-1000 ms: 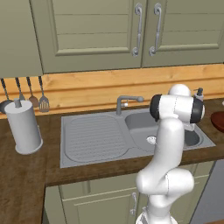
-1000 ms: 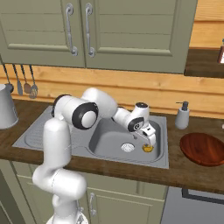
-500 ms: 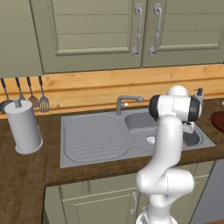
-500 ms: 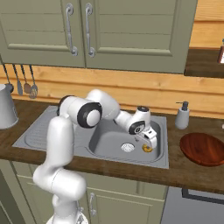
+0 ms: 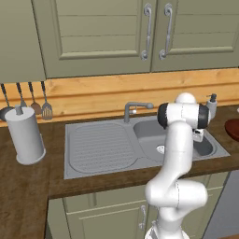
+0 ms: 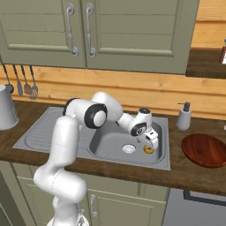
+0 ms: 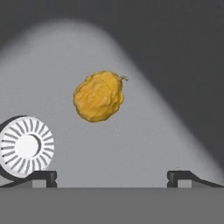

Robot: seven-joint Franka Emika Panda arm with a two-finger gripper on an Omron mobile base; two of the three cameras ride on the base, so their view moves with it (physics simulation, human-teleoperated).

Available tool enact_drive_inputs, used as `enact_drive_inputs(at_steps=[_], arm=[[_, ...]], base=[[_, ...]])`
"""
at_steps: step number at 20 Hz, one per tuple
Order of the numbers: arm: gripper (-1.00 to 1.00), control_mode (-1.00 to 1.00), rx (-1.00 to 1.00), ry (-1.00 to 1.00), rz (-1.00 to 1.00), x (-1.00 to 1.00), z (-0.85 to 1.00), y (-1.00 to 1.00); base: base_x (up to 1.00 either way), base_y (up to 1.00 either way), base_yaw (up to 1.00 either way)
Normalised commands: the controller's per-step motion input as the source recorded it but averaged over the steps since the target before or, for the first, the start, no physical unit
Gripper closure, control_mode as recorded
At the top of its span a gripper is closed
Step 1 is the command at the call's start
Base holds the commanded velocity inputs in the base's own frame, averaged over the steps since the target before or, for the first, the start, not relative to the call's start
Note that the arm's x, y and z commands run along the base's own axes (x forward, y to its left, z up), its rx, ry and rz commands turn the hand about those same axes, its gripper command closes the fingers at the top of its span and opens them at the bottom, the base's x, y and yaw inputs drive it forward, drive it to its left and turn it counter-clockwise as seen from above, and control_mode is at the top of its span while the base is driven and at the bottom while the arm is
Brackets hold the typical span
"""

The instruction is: Pick the squash from the sink and place it in the bowl. Then pick the bowl and place it in the microwave. Then close the microwave door and press the start button.

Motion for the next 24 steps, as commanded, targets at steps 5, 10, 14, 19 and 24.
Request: enact_drive_inputs(at_steps=[5,10,14,19,24], arm=[[-1.00,-1.00,0.00,0.00,0.00,0.20,-0.16,-0.08],[-1.00,-1.00,0.00,0.00,0.00,0.06,-0.25,-0.16],[-1.00,-1.00,0.00,0.00,0.00,0.21,-0.27,-0.06],[-1.00,-1.00,0.00,0.00,0.00,0.18,-0.21,-0.11],[-1.00,-1.00,0.00,0.00,0.00,0.23,-0.13,-0.20]], base=[[0.00,0.00,0.00],[0.00,0.00,0.00],[0.00,0.00,0.00],[0.00,0.00,0.00],[0.00,0.00,0.00]])
